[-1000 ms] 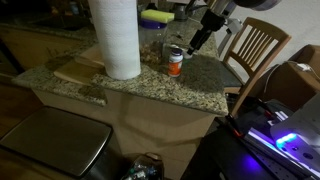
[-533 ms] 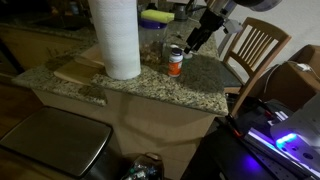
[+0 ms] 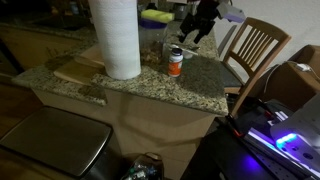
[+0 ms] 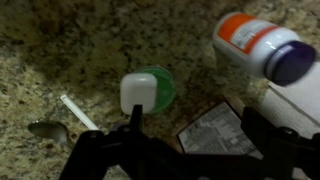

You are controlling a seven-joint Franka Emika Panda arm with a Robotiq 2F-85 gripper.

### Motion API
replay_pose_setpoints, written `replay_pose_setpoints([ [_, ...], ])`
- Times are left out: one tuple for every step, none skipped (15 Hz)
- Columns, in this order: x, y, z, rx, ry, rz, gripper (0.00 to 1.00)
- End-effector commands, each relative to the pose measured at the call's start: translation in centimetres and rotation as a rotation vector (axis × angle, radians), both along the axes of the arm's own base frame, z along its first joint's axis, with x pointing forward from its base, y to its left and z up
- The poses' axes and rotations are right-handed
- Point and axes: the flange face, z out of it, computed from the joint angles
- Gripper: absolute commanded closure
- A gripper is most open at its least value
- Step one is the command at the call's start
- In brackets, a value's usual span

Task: Move the green object backwards

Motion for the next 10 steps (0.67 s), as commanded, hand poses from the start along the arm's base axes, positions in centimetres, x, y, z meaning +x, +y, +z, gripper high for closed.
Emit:
replay_pose_setpoints([
  [-0.5, 2.0, 6.7, 0.011, -0.004, -0.091, 0.0],
  [-1.2, 1.9, 8.7, -0.011, -0.02, -0.135, 0.0],
  [-1.7, 1.6, 10.1, -0.041, -0.015, -0.178, 0.0],
  [-1.0, 2.4, 8.0, 0.002, -0.019, -0.112, 0.0],
  [-1.5, 2.3, 9.4, -0.012, -0.022, -0.142, 0.0],
  [-1.9, 2.1, 10.2, -0.016, -0.027, -0.156, 0.0],
  [-2.1, 1.9, 10.6, -0.018, -0.029, -0.162, 0.0],
  [-2.0, 2.2, 10.0, -0.019, -0.028, -0.155, 0.0],
  [-1.5, 2.3, 9.0, -0.019, -0.008, -0.149, 0.0],
  [-0.4, 2.2, 7.3, -0.041, 0.0, -0.168, 0.0],
])
